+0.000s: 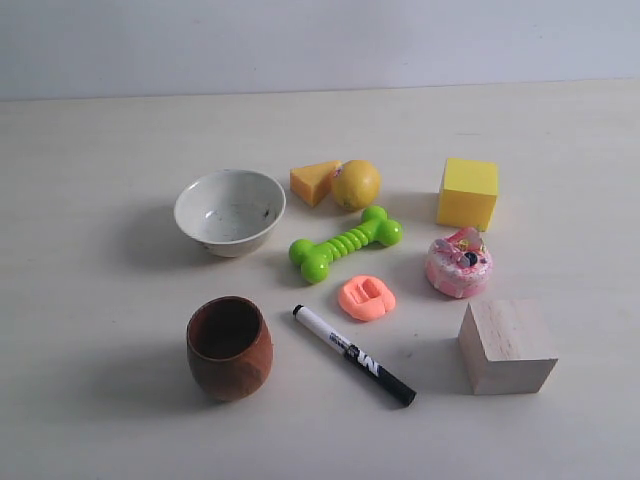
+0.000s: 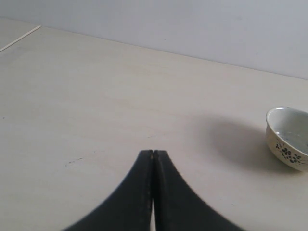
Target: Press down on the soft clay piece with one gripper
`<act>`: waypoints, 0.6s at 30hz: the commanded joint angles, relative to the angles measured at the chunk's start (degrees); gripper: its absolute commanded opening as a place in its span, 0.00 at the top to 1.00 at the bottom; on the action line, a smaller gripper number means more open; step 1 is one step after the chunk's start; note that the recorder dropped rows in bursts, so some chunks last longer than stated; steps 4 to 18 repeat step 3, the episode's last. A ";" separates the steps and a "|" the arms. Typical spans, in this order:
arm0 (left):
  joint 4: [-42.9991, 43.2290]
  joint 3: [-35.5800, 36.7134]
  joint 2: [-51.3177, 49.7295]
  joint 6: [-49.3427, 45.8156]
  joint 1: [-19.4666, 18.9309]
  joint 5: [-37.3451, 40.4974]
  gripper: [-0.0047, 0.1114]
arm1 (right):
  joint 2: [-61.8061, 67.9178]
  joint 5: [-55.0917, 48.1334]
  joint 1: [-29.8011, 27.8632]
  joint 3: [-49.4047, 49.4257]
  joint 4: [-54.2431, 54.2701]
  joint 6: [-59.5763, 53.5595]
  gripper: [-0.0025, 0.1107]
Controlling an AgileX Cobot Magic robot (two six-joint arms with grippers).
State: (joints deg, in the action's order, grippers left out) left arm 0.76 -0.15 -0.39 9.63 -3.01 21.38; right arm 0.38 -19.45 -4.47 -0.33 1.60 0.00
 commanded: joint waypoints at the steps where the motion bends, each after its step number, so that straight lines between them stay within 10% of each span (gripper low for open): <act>1: -0.35 0.15 0.39 -0.17 0.28 -0.06 0.96 | -0.38 0.31 -0.37 0.33 -0.08 0.00 0.98; 18: -0.35 0.15 0.39 -0.17 0.28 -0.06 0.96 | -0.38 0.31 -0.37 0.33 -0.08 0.00 0.98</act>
